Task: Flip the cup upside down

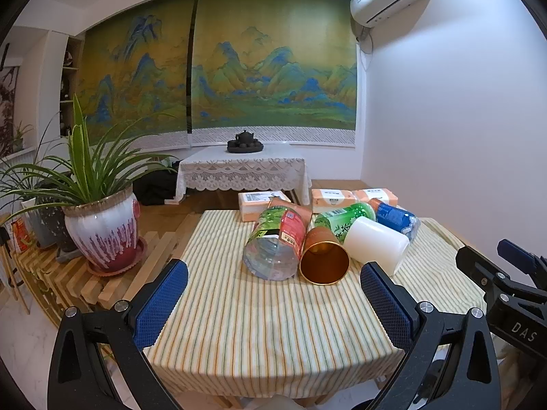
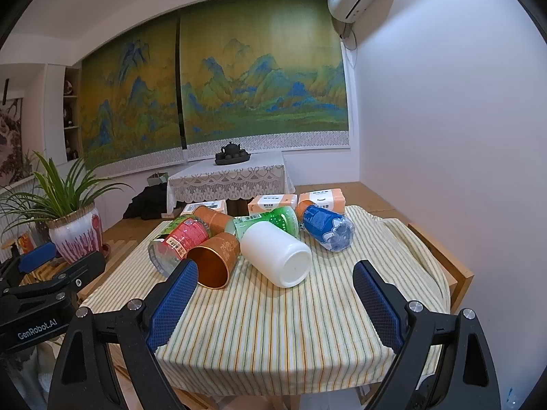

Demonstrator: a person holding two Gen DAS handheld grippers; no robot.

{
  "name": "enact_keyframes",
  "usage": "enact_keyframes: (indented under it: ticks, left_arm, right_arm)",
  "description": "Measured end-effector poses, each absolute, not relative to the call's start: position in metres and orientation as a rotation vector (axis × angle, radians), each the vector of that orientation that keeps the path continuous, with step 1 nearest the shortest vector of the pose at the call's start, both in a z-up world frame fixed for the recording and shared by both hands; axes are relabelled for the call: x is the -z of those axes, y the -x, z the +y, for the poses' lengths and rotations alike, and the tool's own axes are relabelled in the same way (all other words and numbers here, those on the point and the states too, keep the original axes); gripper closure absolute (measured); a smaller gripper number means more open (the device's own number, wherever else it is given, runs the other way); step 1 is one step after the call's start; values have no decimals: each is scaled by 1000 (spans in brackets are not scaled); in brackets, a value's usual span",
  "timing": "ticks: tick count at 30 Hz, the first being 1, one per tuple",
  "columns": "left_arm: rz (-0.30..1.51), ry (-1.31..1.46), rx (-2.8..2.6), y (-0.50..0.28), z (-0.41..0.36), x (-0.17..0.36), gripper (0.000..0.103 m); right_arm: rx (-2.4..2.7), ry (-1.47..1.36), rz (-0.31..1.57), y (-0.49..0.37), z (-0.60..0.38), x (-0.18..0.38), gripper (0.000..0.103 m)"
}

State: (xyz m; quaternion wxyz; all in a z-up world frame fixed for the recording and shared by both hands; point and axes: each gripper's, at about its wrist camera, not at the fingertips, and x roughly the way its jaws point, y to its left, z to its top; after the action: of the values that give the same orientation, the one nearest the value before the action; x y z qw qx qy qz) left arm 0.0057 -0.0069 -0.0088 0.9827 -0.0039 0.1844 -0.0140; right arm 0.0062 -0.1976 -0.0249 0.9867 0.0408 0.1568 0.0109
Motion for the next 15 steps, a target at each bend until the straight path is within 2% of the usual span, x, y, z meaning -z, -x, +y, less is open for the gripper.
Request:
enact_keyframes:
  ticks: [15]
  left_arm:
    - [426,-56,95,-38,-11,7,1]
  right_arm:
    - [-10,-96,332,-21,-209,28,13]
